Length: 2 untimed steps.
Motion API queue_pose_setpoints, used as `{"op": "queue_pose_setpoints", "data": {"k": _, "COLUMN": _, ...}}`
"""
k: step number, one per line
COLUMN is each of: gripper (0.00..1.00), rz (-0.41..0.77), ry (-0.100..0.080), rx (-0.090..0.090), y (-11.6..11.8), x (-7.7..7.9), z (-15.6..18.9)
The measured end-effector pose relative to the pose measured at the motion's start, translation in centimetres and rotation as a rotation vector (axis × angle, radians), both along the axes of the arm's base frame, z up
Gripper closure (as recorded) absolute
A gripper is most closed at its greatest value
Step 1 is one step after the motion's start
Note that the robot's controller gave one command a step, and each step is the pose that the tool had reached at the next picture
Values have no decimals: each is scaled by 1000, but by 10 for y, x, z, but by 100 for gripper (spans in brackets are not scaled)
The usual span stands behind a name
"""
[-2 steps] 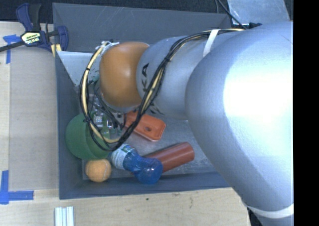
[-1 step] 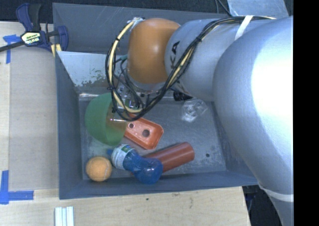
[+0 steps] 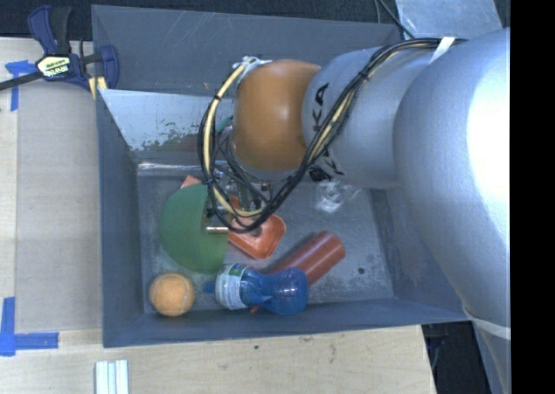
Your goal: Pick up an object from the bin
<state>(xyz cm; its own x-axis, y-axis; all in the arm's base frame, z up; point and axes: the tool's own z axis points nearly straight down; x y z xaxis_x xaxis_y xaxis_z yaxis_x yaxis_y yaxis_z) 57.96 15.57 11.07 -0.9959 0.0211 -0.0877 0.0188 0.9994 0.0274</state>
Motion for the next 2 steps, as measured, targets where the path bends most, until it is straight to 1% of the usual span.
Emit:
{"op": "queue_pose_setpoints", "data": {"k": 1, "gripper": 100, "rz": -38, "ry": 30, "rx": -9, "y": -11, "x": -22, "z": 6}}
{"op": "queue_pose_setpoints", "data": {"k": 2, "gripper": 100, "rz": 25, "ry": -6, "rx": -1, "y": 4, "x": 14, "z": -13}}
